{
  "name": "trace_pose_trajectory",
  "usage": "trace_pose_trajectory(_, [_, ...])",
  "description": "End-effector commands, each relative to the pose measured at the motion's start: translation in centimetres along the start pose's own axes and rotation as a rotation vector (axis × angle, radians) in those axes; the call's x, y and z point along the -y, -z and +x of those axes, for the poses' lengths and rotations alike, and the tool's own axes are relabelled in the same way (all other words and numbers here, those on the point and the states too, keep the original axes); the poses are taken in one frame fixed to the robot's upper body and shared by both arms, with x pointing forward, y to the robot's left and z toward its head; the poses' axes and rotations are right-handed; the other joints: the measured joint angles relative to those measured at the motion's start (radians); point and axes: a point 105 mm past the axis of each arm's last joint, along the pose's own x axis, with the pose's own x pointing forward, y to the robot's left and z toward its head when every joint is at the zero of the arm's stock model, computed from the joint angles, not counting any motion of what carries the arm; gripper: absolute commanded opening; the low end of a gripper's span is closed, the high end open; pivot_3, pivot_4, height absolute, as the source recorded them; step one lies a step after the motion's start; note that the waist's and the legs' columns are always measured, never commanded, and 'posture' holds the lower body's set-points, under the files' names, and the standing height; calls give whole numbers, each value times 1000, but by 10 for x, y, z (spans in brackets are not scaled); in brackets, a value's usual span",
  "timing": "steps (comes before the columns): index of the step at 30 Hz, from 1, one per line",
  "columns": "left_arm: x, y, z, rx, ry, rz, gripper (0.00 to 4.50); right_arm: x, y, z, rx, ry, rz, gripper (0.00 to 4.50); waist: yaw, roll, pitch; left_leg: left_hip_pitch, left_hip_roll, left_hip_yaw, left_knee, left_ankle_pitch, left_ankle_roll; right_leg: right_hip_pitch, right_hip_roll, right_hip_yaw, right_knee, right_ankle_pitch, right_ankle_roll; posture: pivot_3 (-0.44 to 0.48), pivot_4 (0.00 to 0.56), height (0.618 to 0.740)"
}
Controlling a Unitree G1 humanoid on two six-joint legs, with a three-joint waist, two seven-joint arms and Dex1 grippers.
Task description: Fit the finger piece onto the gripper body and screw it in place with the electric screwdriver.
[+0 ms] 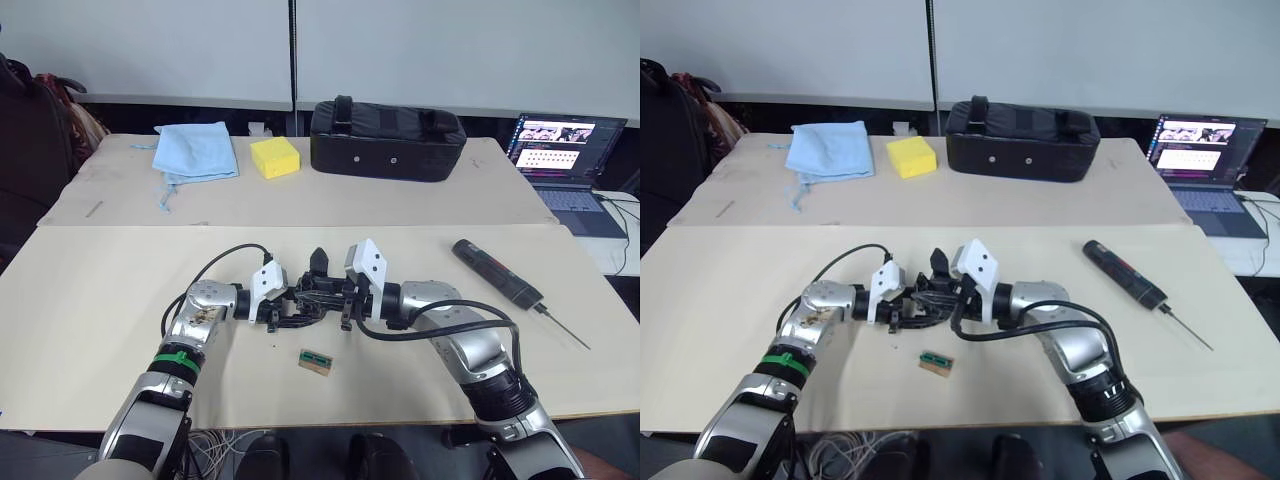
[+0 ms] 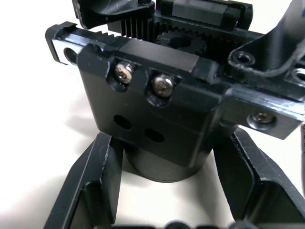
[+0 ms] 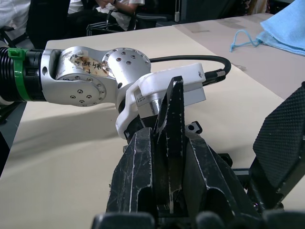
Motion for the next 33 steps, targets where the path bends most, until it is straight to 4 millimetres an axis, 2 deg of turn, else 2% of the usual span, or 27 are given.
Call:
trace_pose_trajectory(1, [8,5,4,-16,34,-14,2268,6,30,-4,-113,41,75,353,0,0,0,0,0,0,0,0,0,0,0,0,0,0,0,0,150,740])
trace_pose_trajectory(6, [9,5,4,-15,37,-16,2268,6,26,-4,-104,36,74,353,0,1,-1,0,0,0,0,0,0,0,0,0,0,0,0,0,150,740])
trace_pose_trajectory(12, [10,6,4,-16,37,-18,2268,7,0,0,21,34,19,353,-1,1,-1,0,0,0,-1,0,0,0,0,0,0,0,0,0,150,740])
trace_pose_trajectory(14, [10,7,4,-15,36,-19,2268,7,-10,-1,70,34,-19,1396,-1,1,-1,0,0,0,-1,0,0,0,0,0,0,0,0,0,150,740])
trace_pose_trajectory(16, [10,7,3,-15,33,-21,2268,4,-20,-3,128,10,-53,2068,-1,1,-1,-1,0,0,-1,0,0,-1,0,0,0,0,0,0,150,740])
trace_pose_trajectory(23, [10,9,0,-18,23,-34,2268,2,-31,-10,208,4,-98,4440,0,1,-1,-2,0,0,-1,0,0,-3,0,0,-1,0,1,0,150,740])
trace_pose_trajectory(30, [8,9,-2,-18,13,-48,2268,-4,-53,-20,332,-31,-147,4440,0,1,-1,-2,0,0,-2,0,0,-2,0,0,-1,-1,0,0,150,740])
trace_pose_trajectory(33, [2,7,-4,-9,-22,-44,3705,-4,-62,-26,364,-24,-176,4500,0,1,-1,-2,0,0,-2,0,0,-3,0,0,-1,-1,0,0,150,740])
